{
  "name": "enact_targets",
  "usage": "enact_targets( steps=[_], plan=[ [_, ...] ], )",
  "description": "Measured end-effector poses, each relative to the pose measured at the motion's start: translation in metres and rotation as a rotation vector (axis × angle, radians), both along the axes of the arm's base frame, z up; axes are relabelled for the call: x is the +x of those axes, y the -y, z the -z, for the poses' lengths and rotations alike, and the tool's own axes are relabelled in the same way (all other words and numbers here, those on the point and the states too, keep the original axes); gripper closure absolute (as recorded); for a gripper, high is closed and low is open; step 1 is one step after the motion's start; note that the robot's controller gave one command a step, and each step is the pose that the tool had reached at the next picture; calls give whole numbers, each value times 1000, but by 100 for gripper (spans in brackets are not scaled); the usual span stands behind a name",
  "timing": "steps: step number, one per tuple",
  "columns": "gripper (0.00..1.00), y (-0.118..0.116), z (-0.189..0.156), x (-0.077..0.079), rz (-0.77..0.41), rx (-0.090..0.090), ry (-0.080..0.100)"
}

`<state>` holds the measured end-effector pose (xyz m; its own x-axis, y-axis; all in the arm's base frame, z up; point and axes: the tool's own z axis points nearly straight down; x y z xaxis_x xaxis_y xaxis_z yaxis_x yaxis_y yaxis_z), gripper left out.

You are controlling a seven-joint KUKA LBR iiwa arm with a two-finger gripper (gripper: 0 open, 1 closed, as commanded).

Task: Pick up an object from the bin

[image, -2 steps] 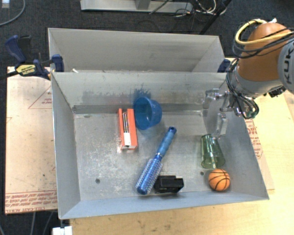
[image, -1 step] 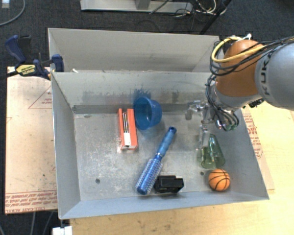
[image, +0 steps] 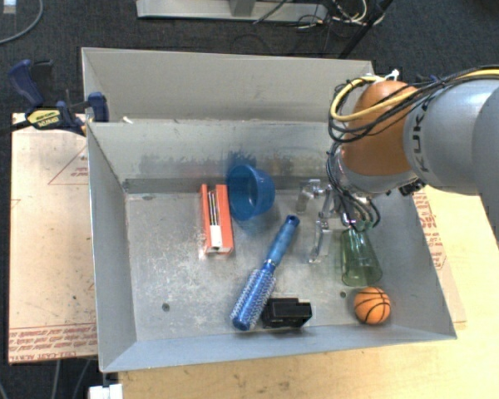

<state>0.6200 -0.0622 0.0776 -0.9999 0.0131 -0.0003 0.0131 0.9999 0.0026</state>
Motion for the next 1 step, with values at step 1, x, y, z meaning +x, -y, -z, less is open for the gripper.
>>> enact_targets(
  steps=[1],
  plan=[
    [100, -52, 7, 17, -231, -4, 10]
  ],
)
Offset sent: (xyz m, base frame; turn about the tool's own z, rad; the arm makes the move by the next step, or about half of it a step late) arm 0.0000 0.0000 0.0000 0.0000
